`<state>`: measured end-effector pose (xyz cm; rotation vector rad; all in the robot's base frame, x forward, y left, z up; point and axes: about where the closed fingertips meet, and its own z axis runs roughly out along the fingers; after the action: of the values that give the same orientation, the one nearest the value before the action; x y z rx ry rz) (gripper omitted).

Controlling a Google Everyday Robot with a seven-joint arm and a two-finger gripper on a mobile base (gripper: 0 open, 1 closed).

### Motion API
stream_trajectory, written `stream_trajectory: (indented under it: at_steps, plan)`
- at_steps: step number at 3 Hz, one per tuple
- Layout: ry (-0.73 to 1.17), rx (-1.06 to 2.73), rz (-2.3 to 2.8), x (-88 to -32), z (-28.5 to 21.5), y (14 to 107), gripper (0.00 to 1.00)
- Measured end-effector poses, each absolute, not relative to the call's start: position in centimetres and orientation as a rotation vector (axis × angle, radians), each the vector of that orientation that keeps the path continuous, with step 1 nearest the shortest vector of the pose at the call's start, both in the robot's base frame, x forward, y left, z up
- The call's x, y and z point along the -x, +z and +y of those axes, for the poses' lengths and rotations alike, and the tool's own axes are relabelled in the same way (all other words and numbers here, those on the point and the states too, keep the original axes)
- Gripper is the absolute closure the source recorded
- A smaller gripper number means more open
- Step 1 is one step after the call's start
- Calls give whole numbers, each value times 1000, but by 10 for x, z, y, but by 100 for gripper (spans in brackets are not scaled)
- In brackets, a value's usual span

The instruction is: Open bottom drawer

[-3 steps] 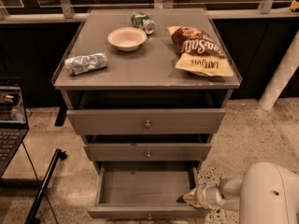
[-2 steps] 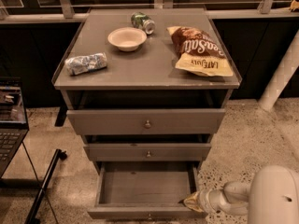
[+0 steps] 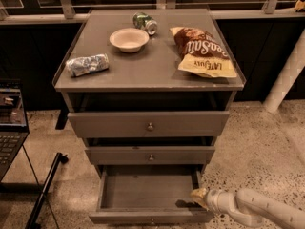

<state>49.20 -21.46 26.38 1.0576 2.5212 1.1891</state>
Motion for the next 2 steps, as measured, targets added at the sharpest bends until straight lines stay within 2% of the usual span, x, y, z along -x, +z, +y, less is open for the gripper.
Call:
stream_trajectory:
  at_steps: [1, 2]
  plan:
    - [1208, -973, 2341, -506, -222, 311, 100]
    - [1238, -967, 2302, -512, -217, 323, 82]
